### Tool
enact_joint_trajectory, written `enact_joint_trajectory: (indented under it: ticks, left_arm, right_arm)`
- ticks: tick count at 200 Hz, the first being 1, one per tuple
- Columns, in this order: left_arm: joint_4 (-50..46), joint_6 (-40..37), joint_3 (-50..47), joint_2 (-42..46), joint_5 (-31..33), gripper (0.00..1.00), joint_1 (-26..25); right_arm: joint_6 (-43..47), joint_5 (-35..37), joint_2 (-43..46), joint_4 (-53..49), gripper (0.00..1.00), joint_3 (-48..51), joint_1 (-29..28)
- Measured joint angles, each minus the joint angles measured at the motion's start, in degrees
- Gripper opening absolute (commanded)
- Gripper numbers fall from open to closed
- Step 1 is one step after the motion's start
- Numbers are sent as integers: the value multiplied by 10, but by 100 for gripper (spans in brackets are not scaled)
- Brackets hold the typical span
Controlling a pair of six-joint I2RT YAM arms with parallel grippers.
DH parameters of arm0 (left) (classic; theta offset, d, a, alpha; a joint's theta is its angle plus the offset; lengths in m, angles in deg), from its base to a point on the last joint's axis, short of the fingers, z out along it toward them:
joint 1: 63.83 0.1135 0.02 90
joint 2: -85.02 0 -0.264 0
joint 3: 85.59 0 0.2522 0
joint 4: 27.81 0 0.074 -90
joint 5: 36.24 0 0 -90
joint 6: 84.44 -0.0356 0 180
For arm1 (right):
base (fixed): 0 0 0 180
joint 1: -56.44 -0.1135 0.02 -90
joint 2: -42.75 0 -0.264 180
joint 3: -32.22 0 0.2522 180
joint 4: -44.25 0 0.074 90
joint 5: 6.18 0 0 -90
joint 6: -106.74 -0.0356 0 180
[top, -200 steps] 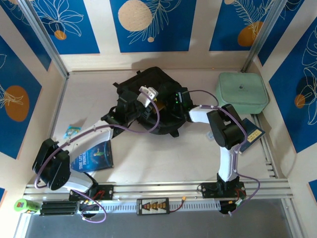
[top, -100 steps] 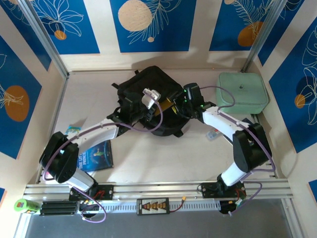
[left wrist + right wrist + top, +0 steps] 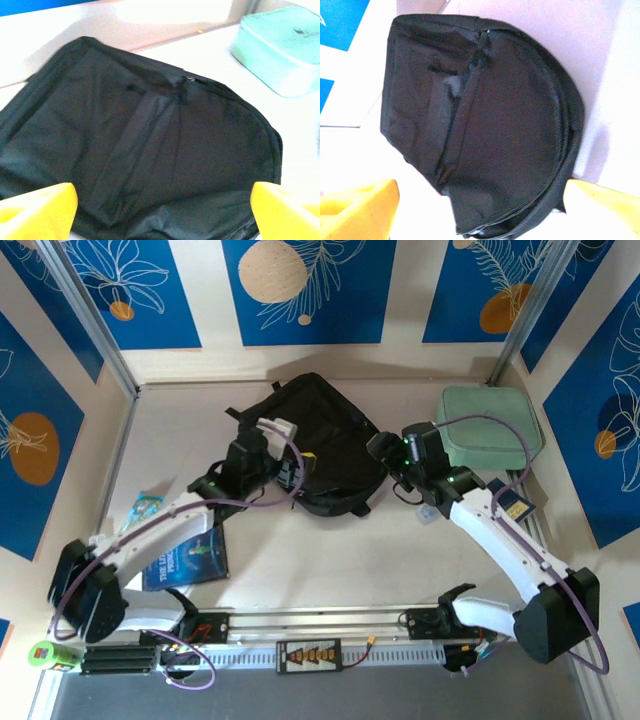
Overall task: Pack the student bag
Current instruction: Close the student bag at the top-center of the table, then move the book to the middle-left of the table.
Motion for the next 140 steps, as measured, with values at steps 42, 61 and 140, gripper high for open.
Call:
enact_joint_trajectory:
  ticks: [42, 61, 140]
  left_arm:
    - [-120, 125, -65, 80, 57, 100, 68]
    - [-193, 197, -99, 98, 95, 100, 108]
    - [-300, 354, -237, 143, 98, 100, 244]
  right_arm:
    - [56, 3, -42, -23, 94, -31, -6]
    - [70, -4, -82, -25, 95, -63, -20]
    - [122, -53, -213, -38, 100, -196, -72]
